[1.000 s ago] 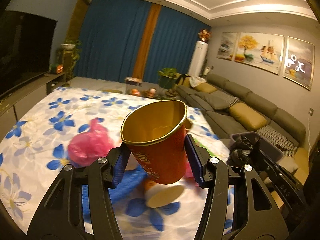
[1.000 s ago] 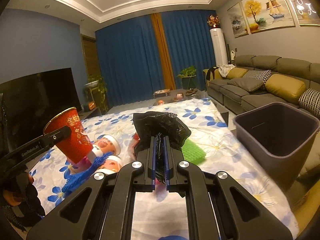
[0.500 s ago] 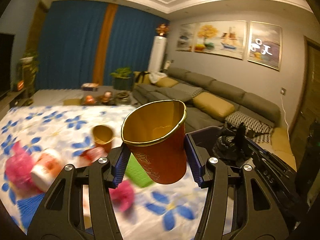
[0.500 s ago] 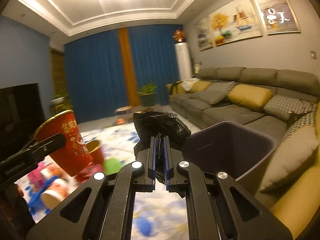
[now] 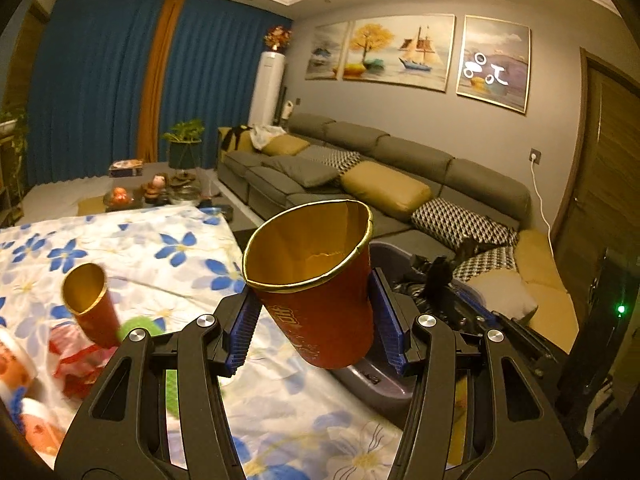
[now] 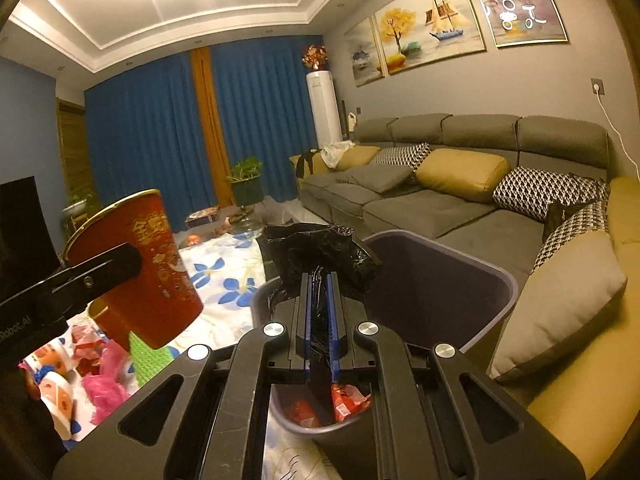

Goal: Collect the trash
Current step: 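Carry the red cup and black bag to the grey bin and release, then move both tools back over the remaining trash, then grasp the blue foam net with left tool while right tool grasps the white paper cup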

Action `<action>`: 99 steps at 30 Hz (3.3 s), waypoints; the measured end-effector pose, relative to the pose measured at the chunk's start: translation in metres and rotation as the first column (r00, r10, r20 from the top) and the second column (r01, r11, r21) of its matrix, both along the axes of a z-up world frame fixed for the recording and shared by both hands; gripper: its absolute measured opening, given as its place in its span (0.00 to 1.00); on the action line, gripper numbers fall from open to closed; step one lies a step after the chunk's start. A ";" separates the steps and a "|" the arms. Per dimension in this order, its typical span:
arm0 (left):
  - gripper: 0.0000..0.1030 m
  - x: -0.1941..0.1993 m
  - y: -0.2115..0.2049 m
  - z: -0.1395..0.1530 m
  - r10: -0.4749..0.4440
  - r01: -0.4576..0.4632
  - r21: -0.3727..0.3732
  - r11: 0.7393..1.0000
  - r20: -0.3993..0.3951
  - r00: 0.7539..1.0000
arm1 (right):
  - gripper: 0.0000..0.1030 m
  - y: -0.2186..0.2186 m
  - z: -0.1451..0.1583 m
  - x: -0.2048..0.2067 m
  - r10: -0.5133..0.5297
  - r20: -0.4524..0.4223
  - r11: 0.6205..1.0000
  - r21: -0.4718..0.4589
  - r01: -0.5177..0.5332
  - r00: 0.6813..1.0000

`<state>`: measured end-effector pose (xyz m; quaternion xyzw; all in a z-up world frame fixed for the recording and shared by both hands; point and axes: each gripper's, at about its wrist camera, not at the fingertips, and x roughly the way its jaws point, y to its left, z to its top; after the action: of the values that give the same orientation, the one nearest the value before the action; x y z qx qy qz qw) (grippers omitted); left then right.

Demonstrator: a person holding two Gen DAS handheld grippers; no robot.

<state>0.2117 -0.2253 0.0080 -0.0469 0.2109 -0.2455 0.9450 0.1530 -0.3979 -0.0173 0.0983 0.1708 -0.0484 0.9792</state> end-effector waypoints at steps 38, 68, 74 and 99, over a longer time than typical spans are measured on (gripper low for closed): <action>0.56 0.045 -0.079 -0.056 -0.158 0.168 0.053 0.984 -0.161 0.974 | 0.52 -0.042 -0.017 -0.016 -0.189 -0.012 0.981 0.046 0.189 0.982; 0.83 -0.093 0.143 -0.037 0.316 -0.311 0.092 0.946 -0.048 0.948 | 0.73 0.098 0.006 -0.077 0.153 0.045 0.988 -0.026 -0.152 0.987; 0.83 -0.126 0.206 -0.036 0.439 -0.434 0.082 0.897 -0.041 0.898 | 0.73 0.156 -0.002 -0.080 0.283 -0.002 0.958 -0.052 -0.283 0.959; 0.83 -0.146 0.295 -0.065 0.502 -0.496 0.073 0.865 -0.121 0.857 | 0.41 0.293 -0.049 -0.038 0.468 -0.284 0.824 -0.202 -0.529 0.837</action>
<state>0.0659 0.0694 -0.0573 -0.0977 0.2601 0.0156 0.9605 0.1154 -0.1053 -0.0663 -0.0915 0.2908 0.1770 0.9358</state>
